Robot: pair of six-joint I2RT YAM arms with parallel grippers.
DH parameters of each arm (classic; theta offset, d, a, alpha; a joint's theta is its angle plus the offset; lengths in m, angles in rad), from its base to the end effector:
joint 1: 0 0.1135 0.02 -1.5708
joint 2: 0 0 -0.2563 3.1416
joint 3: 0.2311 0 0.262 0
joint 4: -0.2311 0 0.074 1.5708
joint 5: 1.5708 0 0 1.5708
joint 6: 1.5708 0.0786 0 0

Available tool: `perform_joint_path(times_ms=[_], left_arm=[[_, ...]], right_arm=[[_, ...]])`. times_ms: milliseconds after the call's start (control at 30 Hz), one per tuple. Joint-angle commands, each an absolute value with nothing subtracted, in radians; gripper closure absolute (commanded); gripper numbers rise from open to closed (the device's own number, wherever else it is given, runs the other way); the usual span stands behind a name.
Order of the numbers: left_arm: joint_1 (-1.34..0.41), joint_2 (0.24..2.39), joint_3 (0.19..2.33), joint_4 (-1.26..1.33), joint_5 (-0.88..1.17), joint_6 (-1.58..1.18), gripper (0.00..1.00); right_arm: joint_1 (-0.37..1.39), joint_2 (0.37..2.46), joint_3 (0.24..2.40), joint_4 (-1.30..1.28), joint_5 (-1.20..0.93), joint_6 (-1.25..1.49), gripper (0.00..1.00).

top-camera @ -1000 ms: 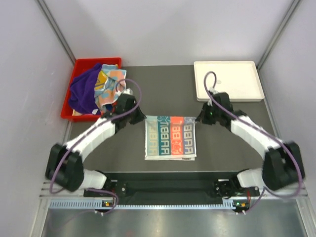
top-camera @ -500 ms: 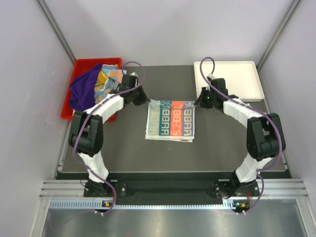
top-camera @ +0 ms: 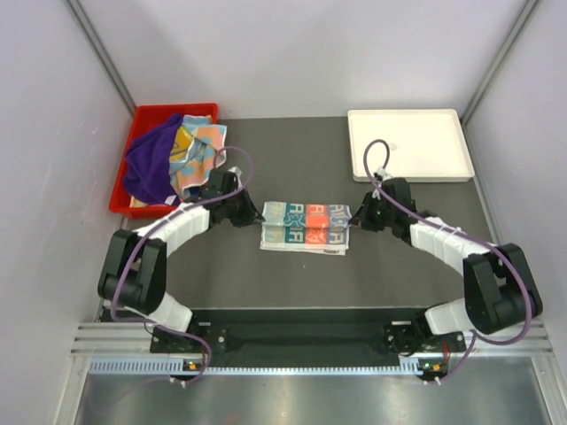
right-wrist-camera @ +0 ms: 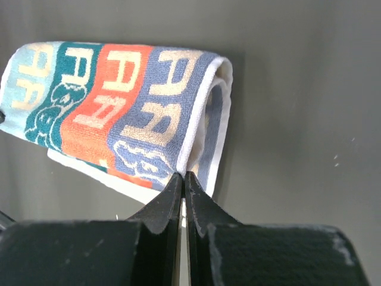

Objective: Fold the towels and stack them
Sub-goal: Smooth out wrinkles on the folded towel

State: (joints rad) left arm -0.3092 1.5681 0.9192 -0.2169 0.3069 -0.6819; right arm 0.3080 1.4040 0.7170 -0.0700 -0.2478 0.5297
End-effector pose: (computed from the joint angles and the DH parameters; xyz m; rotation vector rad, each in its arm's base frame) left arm 0.3312 -0.1307 0.1501 -0.3297 2.5318 -0.7927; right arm 0.3009 0.1159 0.1477 0.1377 2.4035 0.6948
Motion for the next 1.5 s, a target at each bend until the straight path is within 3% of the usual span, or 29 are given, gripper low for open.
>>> perform_joint_path(times_ms=[0,633,733,867,933,967,1067,1167,1300,1467], left_arm=[[-0.305,1.482,0.849,-0.163,0.296,-0.675,1.0],[-0.318,1.43,0.721,-0.141,0.313,-0.663,1.0],[-0.321,1.431,0.713,-0.14,0.319,-0.663,1.0],[-0.322,1.419,0.701,-0.161,0.322,-0.655,0.7],[-0.322,1.372,0.719,-0.217,0.289,-0.634,0.62],[-0.321,1.353,0.735,-0.247,0.272,-0.624,0.62],[-0.321,1.281,0.81,-0.336,0.23,-0.598,0.63],[-0.325,1.269,0.868,-0.325,0.273,-0.617,0.71],[-0.376,1.383,0.914,-0.285,0.299,-0.64,0.89],[-0.396,1.463,0.864,-0.224,0.304,-0.663,0.99]], right_arm=[[0.348,1.335,0.669,-0.008,-0.19,0.567,1.0],[0.411,1.226,0.517,0.017,-0.118,0.617,1.0],[0.416,1.22,0.5,0.018,-0.11,0.62,0.95],[0.416,1.175,0.486,0.003,-0.101,0.62,0.78],[0.416,1.131,0.494,-0.063,-0.097,0.608,0.68],[0.416,1.115,0.502,-0.086,-0.091,0.604,0.68],[0.414,1.046,0.535,-0.149,-0.071,0.6,0.68],[0.417,1.045,0.581,-0.144,-0.093,0.615,0.69],[0.491,1.17,0.704,-0.118,-0.1,0.635,0.74],[0.529,1.316,0.692,0.036,-0.146,0.698,0.76]])
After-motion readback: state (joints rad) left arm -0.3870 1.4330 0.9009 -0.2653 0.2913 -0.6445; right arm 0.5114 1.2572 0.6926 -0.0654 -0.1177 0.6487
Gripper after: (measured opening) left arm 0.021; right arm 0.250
